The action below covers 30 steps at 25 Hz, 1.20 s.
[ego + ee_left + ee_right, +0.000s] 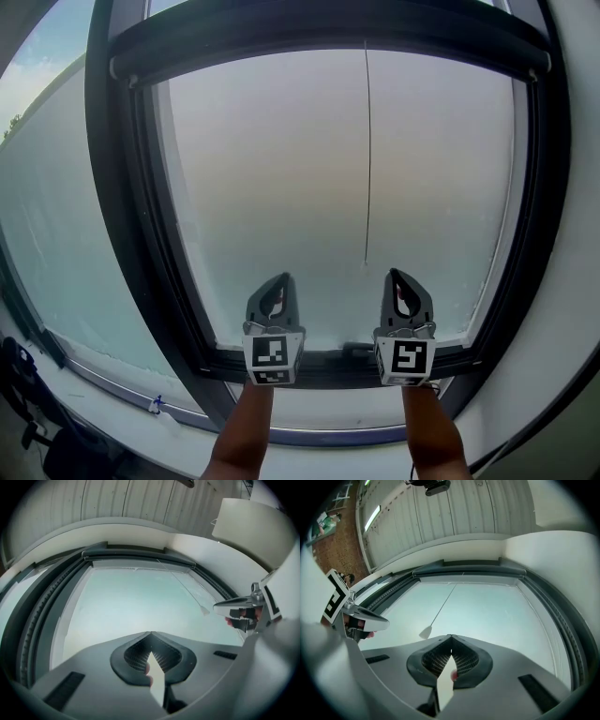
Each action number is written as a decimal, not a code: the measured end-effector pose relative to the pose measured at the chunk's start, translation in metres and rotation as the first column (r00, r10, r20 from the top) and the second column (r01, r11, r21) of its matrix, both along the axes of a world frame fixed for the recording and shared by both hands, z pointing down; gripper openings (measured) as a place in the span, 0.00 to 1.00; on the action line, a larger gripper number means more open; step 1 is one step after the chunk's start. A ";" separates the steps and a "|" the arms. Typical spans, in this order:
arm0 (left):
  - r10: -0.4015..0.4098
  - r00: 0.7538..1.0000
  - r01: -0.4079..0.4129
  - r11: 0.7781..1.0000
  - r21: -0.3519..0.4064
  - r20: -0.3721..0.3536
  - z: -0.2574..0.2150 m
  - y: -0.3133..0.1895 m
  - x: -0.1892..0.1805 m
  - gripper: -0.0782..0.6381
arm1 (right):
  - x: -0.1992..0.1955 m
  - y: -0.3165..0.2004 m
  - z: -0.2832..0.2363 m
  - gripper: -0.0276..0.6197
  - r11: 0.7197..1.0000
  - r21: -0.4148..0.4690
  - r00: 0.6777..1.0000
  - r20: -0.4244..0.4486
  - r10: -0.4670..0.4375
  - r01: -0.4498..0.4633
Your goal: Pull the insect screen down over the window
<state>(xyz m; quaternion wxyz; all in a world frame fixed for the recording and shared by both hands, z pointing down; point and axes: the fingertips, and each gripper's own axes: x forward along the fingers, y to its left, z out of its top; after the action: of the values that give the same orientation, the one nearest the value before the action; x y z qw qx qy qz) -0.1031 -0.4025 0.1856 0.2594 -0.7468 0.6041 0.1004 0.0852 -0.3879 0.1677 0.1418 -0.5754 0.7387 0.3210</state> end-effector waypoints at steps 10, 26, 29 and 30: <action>0.046 0.999 -0.046 0.992 0.121 0.011 -0.078 0.006 0.009 0.11 | -0.014 0.016 -0.074 0.05 0.992 0.123 0.999 -0.016 -0.033 0.035; -0.068 0.975 0.029 0.983 0.182 0.213 -0.164 -0.005 0.019 0.11 | -0.013 0.014 -0.150 0.05 0.955 0.276 0.952 -0.246 0.184 -0.113; -0.096 0.960 0.053 0.984 0.167 0.264 -0.175 -0.011 0.017 0.11 | -0.011 0.012 -0.159 0.05 0.955 0.262 0.931 -0.294 0.218 -0.141; -0.110 0.951 0.063 0.983 0.170 0.290 -0.180 -0.012 0.017 0.11 | -0.011 0.011 -0.163 0.05 0.952 0.265 0.922 -0.309 0.235 -0.154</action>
<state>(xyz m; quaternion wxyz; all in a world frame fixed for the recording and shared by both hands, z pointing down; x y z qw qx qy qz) -0.0856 -0.4142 0.0056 0.4102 -0.7031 0.5804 0.0229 0.0746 -0.3764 0.0043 0.0478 -0.5620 0.6474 0.5126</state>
